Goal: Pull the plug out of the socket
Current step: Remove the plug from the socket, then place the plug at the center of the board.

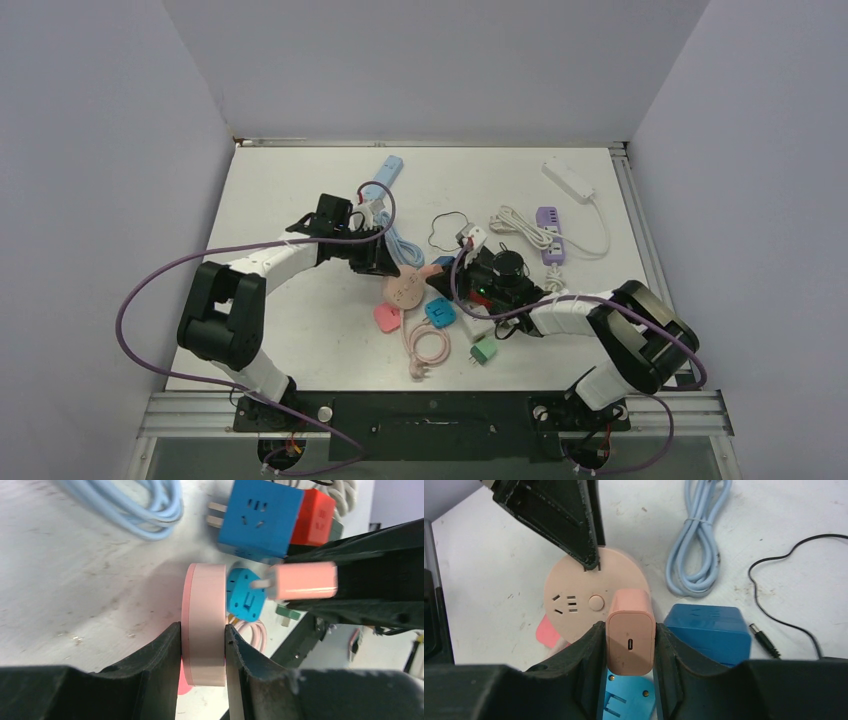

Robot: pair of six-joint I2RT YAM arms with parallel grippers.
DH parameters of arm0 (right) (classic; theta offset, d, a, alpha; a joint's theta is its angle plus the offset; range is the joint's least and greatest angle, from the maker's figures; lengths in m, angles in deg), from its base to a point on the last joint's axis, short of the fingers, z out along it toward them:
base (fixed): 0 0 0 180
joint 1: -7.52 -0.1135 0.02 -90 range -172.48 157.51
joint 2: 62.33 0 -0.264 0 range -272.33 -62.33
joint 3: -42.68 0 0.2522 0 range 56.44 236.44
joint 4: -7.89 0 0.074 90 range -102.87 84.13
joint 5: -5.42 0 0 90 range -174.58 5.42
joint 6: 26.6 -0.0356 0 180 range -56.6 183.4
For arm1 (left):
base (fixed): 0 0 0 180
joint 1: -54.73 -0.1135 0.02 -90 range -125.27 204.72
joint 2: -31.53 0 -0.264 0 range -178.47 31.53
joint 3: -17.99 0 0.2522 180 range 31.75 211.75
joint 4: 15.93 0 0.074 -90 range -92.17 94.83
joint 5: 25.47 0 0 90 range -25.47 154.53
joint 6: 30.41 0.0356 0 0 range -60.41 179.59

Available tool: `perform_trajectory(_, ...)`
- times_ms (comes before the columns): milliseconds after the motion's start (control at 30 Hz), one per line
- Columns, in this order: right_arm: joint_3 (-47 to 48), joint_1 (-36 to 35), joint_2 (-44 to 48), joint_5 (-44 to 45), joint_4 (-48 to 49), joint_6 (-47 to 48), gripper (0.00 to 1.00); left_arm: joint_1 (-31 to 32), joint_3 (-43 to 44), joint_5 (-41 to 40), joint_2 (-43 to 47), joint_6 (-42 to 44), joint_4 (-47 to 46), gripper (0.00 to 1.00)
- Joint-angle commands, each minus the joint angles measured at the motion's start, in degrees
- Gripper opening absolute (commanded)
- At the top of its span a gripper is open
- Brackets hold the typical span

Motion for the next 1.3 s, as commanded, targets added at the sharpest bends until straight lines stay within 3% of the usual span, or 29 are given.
perform_trajectory(0,-0.3,2.3,-0.5,-5.6,8.6,-4.2,0.05,-1.0,1.1,-5.0,2.6,1.9,-0.4,0.0)
perform_trajectory(300,-0.3,1.3,1.7,-1.8,5.4,-1.4,0.05,-1.1,1.1,-4.8,2.9,1.8,-0.6,0.0)
perform_trajectory(533,4.0,-9.5,3.0,15.3,-7.7,10.3,0.1,-6.7,-0.4,-2.6,4.6,-1.3,-3.9,0.0)
perform_trajectory(767,6.3,-11.0,0.4,20.5,-11.3,11.1,0.17,-11.7,-0.9,-2.9,6.7,-2.0,-4.8,0.0)
perform_trajectory(1133,8.7,-11.2,-2.6,24.1,-14.4,10.2,0.5,-13.2,0.5,-5.8,2.4,-1.9,-1.5,0.01)
perform_trajectory(1267,7.8,-11.2,-1.5,24.6,-13.5,10.1,0.64,-13.4,1.0,-7.7,1.6,-1.4,-0.2,0.1)
